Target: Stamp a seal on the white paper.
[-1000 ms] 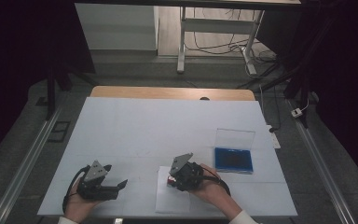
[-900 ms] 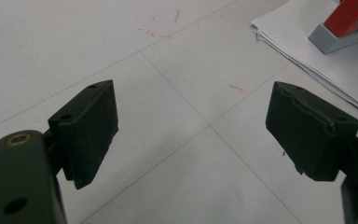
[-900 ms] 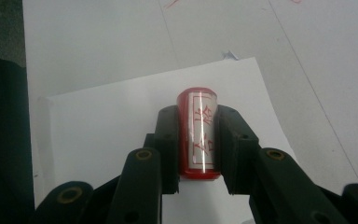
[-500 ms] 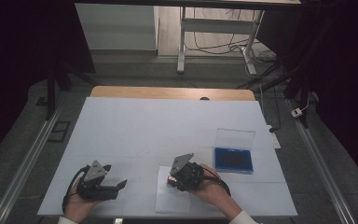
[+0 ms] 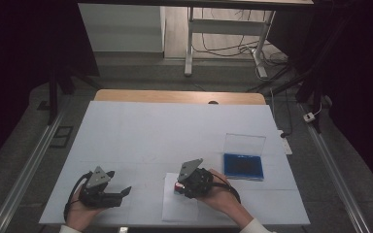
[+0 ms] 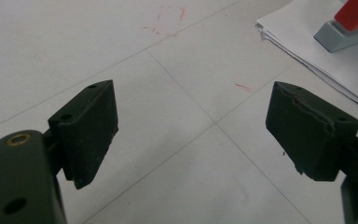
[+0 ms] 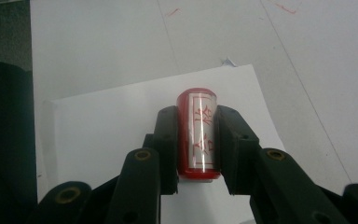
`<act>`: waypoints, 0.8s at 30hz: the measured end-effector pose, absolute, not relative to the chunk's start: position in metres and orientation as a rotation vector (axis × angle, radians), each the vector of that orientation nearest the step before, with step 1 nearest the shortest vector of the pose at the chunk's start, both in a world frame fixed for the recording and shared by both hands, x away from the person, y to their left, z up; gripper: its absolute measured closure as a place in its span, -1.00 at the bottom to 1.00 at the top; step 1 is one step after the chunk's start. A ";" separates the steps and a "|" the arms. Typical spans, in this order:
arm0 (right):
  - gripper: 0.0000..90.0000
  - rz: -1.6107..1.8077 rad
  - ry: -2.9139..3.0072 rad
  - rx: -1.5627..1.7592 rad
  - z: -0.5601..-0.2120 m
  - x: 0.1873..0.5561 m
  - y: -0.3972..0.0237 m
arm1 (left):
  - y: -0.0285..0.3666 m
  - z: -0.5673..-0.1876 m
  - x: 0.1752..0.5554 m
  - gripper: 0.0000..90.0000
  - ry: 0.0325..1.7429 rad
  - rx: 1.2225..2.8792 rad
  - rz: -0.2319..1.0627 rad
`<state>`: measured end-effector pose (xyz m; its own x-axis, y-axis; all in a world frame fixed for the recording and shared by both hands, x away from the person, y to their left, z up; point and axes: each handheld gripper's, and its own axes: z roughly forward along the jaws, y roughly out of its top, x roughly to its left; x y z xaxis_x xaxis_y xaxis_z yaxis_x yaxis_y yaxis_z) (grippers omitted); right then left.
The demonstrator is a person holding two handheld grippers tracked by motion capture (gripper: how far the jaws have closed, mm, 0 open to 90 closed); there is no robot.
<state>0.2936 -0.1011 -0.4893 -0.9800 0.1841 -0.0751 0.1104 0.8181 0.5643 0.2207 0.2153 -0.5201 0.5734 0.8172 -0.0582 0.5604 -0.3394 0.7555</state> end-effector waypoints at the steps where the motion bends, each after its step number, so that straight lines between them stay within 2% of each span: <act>1: 0.56 0.884 2.873 0.233 -0.489 0.294 -0.101 | 0.216 -0.520 0.221 -0.62 1.097 2.044 0.428; 9: 0.56 0.963 2.847 0.254 -0.477 0.294 -0.107 | 0.217 -0.521 0.221 -0.62 1.101 2.047 0.426; 24: 0.56 1.130 2.712 0.342 -0.440 0.303 -0.145 | 0.217 -0.521 0.221 -0.62 1.100 2.044 0.430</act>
<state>0.3030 -0.1454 -0.4397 -0.9567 0.2798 -0.0801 0.1401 0.6839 0.7160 0.2208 0.2166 -0.5206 0.5719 0.8182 -0.0587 0.5620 -0.3386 0.7547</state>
